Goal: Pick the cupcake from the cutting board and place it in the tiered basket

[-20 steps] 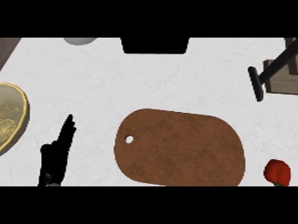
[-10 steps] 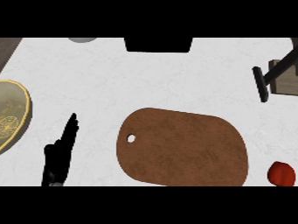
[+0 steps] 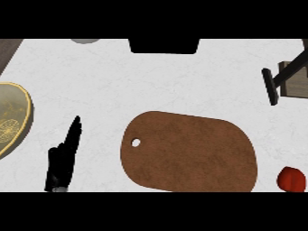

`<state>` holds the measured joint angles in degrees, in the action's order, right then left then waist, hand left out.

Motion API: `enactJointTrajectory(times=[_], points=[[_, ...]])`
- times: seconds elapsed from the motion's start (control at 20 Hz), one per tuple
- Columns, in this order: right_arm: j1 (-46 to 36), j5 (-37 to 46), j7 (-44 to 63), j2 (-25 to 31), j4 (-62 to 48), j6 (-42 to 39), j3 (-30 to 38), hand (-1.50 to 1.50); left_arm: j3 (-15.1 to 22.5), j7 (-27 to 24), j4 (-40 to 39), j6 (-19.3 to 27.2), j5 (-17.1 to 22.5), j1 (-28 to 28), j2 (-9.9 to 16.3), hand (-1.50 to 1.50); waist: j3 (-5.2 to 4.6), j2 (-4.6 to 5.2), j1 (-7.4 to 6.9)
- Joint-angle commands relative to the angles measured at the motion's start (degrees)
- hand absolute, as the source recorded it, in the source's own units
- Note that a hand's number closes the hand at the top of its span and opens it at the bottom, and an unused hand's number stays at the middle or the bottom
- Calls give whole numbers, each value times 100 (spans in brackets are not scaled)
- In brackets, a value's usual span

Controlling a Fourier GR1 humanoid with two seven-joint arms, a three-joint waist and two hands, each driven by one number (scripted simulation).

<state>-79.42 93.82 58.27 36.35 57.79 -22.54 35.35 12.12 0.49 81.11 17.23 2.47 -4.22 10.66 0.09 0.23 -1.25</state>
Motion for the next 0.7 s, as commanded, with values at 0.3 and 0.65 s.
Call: enactJointTrajectory(times=[0.3, 0.65], points=[[214, -53, 532, 205, -1366, 1467, 429, 150, -149, 38, -202, -128, 8, 152, 16, 0, -10, 31, -23], [428, -794, 303, 70, -1255, 2852, 1203, -150, -206, 106, -246, -141, 35, 175, -23, 0, -4, 25, -8]])
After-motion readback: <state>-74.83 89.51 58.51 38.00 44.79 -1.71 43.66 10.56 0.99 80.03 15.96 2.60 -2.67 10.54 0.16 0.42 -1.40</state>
